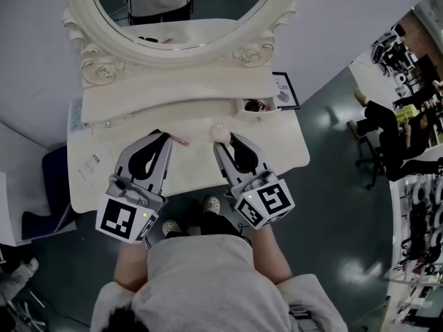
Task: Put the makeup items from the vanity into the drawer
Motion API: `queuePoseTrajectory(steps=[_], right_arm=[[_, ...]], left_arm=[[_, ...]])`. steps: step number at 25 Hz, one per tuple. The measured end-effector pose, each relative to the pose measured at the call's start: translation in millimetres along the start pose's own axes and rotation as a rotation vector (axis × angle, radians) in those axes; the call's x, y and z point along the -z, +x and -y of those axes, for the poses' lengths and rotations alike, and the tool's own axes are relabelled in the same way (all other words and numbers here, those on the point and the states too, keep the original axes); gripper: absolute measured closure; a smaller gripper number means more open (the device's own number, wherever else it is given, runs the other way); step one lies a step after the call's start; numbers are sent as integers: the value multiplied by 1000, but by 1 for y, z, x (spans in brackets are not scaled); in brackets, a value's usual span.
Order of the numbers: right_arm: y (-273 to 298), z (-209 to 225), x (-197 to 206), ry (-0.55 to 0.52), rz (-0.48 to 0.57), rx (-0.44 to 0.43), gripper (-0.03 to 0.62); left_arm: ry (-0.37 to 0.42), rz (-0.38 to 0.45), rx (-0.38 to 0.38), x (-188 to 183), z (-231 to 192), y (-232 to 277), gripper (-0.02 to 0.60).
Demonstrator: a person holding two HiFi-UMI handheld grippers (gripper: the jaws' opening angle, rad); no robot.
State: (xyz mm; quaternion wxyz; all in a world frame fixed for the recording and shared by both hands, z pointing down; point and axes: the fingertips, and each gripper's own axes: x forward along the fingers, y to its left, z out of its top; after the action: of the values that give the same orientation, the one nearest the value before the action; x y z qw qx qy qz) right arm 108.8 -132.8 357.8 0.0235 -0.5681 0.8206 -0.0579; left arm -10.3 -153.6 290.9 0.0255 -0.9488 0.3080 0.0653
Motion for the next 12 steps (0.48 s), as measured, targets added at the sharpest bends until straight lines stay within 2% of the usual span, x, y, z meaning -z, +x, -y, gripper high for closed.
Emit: queuePoseTrajectory(steps=[12], right_arm=[[-22,70,6,-1,-28,59,471]], left_arm=[[0,5,21,8,24,46,568]])
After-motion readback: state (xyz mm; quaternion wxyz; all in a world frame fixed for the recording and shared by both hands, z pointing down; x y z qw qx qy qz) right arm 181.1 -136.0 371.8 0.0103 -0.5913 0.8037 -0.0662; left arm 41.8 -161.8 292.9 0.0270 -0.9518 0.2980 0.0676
